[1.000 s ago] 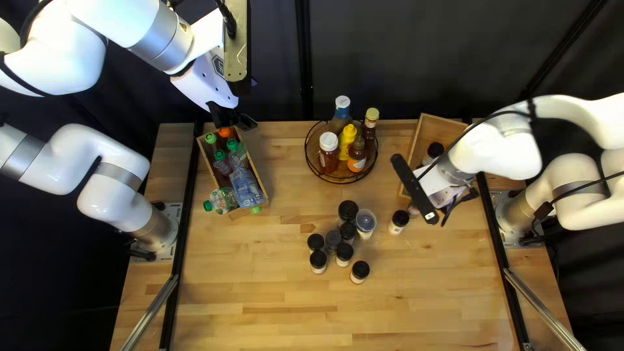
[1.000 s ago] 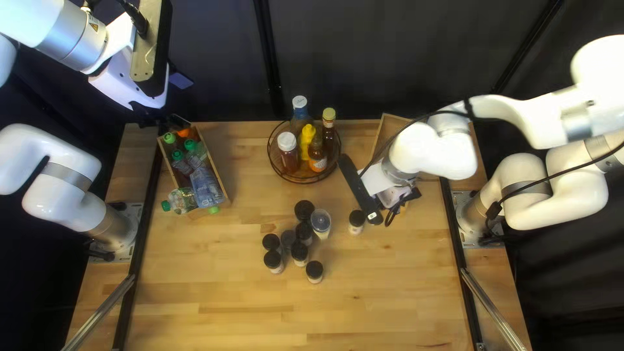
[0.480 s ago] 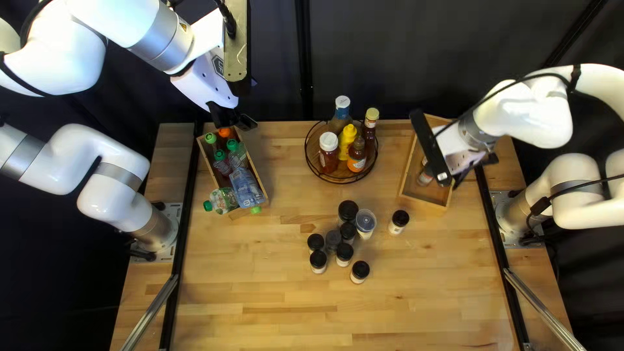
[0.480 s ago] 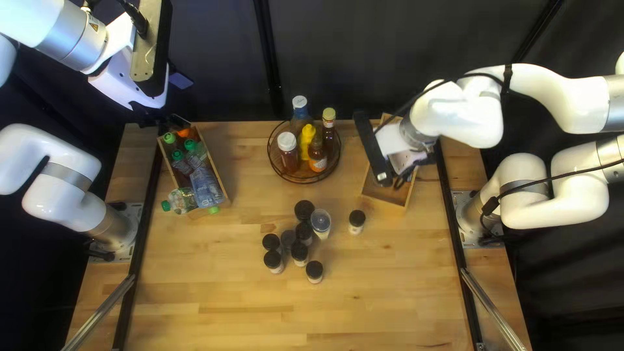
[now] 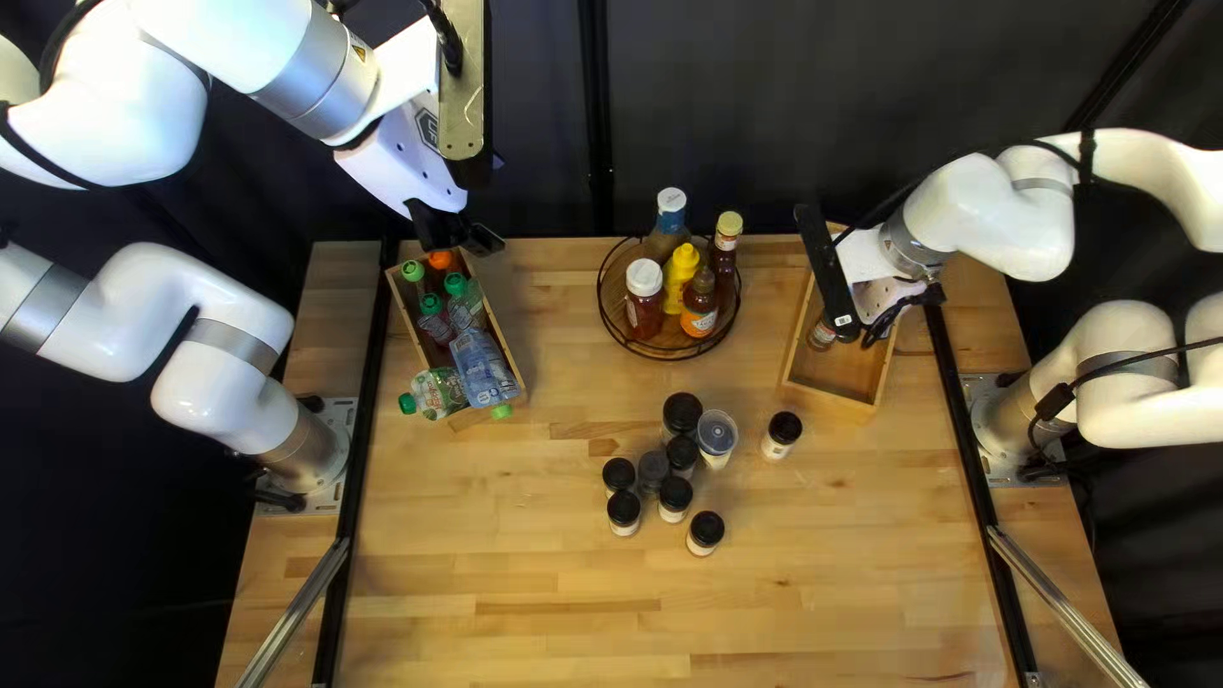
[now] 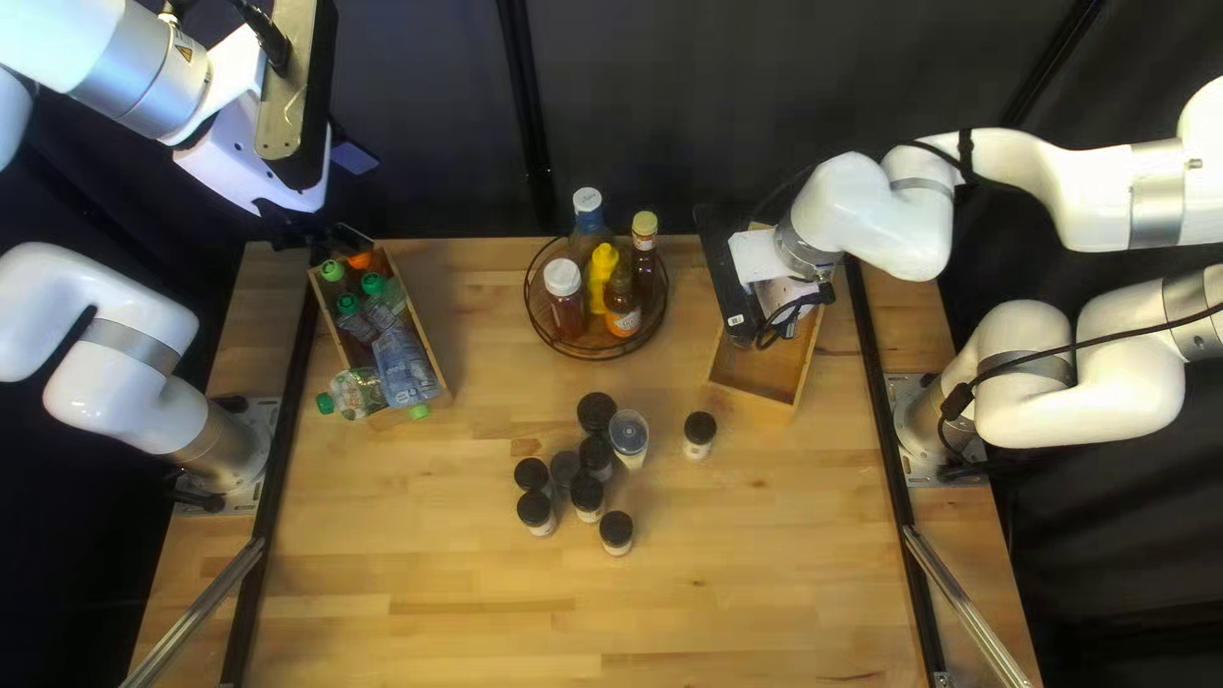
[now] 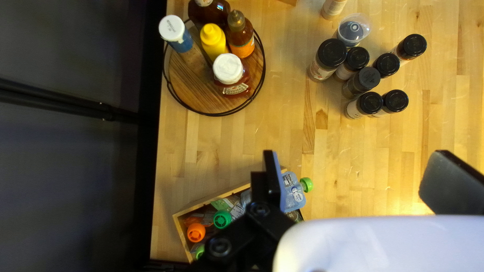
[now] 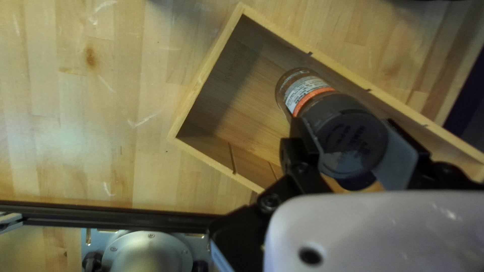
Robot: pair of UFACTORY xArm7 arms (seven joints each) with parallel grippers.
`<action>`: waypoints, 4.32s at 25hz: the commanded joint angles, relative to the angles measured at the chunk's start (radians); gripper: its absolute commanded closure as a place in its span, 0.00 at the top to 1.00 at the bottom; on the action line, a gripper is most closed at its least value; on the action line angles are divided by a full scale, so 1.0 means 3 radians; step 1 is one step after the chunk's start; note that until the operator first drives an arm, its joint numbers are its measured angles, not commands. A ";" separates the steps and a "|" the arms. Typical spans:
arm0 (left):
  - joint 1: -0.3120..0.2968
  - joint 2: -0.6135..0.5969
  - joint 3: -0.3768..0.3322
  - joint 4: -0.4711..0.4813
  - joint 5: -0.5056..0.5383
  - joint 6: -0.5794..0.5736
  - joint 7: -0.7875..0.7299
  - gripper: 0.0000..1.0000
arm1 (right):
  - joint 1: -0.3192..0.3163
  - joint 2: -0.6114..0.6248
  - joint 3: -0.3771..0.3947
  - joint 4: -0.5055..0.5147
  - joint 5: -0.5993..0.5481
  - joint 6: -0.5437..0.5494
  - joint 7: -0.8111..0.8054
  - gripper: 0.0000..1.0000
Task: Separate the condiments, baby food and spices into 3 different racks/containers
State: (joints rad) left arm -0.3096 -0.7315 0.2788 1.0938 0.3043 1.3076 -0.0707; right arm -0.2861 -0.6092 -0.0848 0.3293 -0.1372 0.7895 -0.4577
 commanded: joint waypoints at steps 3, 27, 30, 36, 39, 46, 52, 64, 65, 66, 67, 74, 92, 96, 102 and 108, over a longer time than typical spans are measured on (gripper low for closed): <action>0.0000 0.0000 0.0000 0.0000 0.0000 0.0000 0.0000 1.00 | 0.0001 0.0251 0.0036 -0.0030 -0.0018 -0.0250 0.0078 0.01; 0.0000 0.0000 0.0000 0.0000 0.0000 0.0000 0.0000 1.00 | 0.0867 0.0268 0.0387 0.0357 0.0872 -0.0151 0.0346 1.00; 0.0000 0.0000 0.0000 0.0000 0.0000 0.0000 0.0000 1.00 | 0.0908 0.0457 0.0492 0.0377 0.0865 -0.0293 0.0432 1.00; 0.0000 0.0000 0.0000 0.0000 0.0000 0.0000 0.0000 1.00 | 0.0850 0.0999 0.0605 0.0494 0.0668 -0.0562 0.0526 1.00; 0.0000 0.0000 0.0000 0.0000 0.0000 0.0000 0.0000 1.00 | 0.0816 0.1240 0.0606 0.0580 0.0582 -0.0631 0.0530 1.00; 0.0000 0.0000 0.0000 0.0000 0.0000 0.0000 0.0000 1.00 | 0.0774 0.1417 0.0577 0.0618 0.0528 -0.0636 0.0512 1.00; 0.0000 0.0000 0.0000 0.0000 0.0000 0.0000 0.0000 1.00 | 0.0786 0.1403 0.0592 0.0635 0.0531 -0.0587 0.0531 0.00; 0.0000 0.0000 0.0000 0.0000 0.0000 0.0000 0.0000 1.00 | 0.0899 0.0441 0.0781 0.0876 0.0531 0.0441 0.0792 0.00; 0.0000 0.0000 0.0000 0.0000 0.0000 0.0000 0.0000 1.00 | 0.0881 0.0356 0.0779 0.0910 0.0515 0.0559 0.0813 0.00; 0.0000 0.0000 0.0000 0.0000 0.0000 0.0000 0.0000 1.00 | 0.0861 0.0275 0.0768 0.0925 0.0499 0.0657 0.0826 0.00; 0.0000 0.0000 0.0000 0.0000 0.0000 0.0000 0.0000 1.00 | 0.0843 0.0218 0.0766 0.0932 0.0484 0.0726 0.0849 0.00; 0.0000 0.0000 0.0000 0.0000 0.0000 0.0000 0.0000 1.00 | 0.0605 -0.0178 0.0627 0.0761 0.0368 0.1195 0.0970 0.00; 0.0000 0.0000 0.0000 0.0000 0.0000 0.0000 0.0000 1.00 | 0.0109 -0.0445 0.0279 -0.0223 0.0080 0.0426 0.1025 0.00; 0.0000 0.0000 0.0000 0.0000 0.0000 0.0000 0.0000 1.00 | 0.0048 -0.0331 0.0164 -0.0309 0.0083 0.0252 0.0965 0.00; 0.0000 0.0000 0.0000 0.0000 0.0000 0.0000 0.0000 1.00 | 0.0023 -0.0320 0.0102 -0.0347 0.0110 0.0199 0.0955 0.16; 0.0000 0.0000 0.0000 0.0000 0.0000 0.0000 0.0000 1.00 | 0.0156 -0.0555 0.0156 -0.0264 0.0243 0.0431 0.0998 1.00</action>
State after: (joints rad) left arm -0.3096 -0.7315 0.2787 1.0938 0.3043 1.3076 -0.0707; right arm -0.2589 -0.7455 -0.0484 0.2373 -0.0816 0.8899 -0.1654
